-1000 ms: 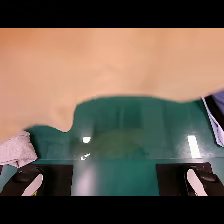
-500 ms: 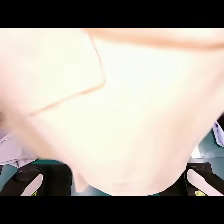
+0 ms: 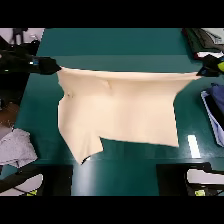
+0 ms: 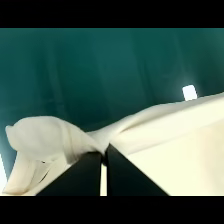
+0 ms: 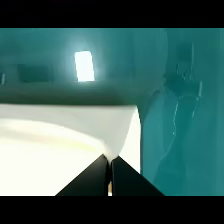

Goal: Fold the shirts.

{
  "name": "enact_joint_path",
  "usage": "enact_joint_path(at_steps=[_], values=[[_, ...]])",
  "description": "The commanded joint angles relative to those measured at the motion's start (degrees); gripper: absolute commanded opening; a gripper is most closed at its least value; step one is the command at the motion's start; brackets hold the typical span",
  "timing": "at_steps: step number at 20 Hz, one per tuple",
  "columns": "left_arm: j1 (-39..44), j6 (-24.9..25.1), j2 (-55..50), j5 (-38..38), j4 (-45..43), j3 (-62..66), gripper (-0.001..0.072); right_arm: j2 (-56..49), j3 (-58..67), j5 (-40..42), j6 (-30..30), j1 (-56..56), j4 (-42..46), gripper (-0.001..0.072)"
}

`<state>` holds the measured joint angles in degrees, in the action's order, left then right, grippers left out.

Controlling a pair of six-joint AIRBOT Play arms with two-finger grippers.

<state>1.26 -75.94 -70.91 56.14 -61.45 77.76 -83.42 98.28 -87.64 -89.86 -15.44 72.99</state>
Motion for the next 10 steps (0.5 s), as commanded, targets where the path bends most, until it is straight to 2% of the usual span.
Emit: enact_joint_path(at_steps=[1, 6, 9, 10], values=[[-0.1, 1.4, -6.8, -18.4, 0.2, -1.3, 0.0022, -5.3, -0.9, 13.9, 0.4, 1.3, 0.1, 0.0012], [-0.1, 1.4, -11.9, -31.2, 0.2, -1.3, 0.0022, -9.9, -0.9, 26.3, 0.4, 5.1, 0.2, 0.0011], [-0.1, 2.1, -14.0, -32.1, 0.0, -1.3, 0.0022, -12.4, -0.9, 26.9, 0.5, 8.0, 2.2, 0.0011], [-0.1, 4.3, -14.1, -30.8, -0.1, -1.3, 0.0022, -12.9, -0.9, 26.1, 0.5, 9.0, 3.5, 0.0011]])
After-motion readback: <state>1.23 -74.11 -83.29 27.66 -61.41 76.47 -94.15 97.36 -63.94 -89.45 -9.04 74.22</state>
